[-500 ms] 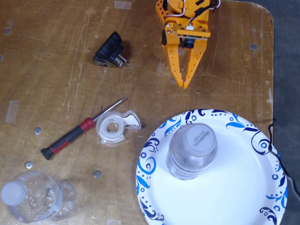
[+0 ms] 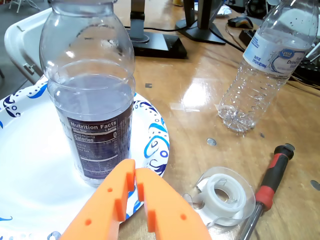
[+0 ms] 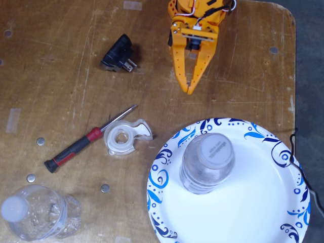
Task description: Move the bottles to the plate
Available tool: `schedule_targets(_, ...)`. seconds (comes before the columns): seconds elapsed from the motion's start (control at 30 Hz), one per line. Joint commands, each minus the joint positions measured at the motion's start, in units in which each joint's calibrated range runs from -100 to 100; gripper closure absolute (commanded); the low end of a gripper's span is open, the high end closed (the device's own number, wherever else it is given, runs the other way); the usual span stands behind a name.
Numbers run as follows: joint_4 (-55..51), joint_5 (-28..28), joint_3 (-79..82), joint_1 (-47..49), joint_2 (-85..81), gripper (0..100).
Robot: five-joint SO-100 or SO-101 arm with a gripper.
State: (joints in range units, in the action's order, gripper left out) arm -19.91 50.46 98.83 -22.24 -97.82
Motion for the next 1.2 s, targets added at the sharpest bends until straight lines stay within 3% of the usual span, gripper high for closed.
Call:
schedule_targets(0.0, 2.4, 0.2, 0.1, -0.2, -0.7, 99)
schedule_targets(0.53, 3.7, -0.1, 0.1, -0.6, -0.7, 99)
schedule_targets(0.77, 5.4, 0.5, 0.1, -7.5, -0.7, 99)
schedule_targets(1.17, 19.0, -0.2, -0.8, -23.3, -0.2, 98)
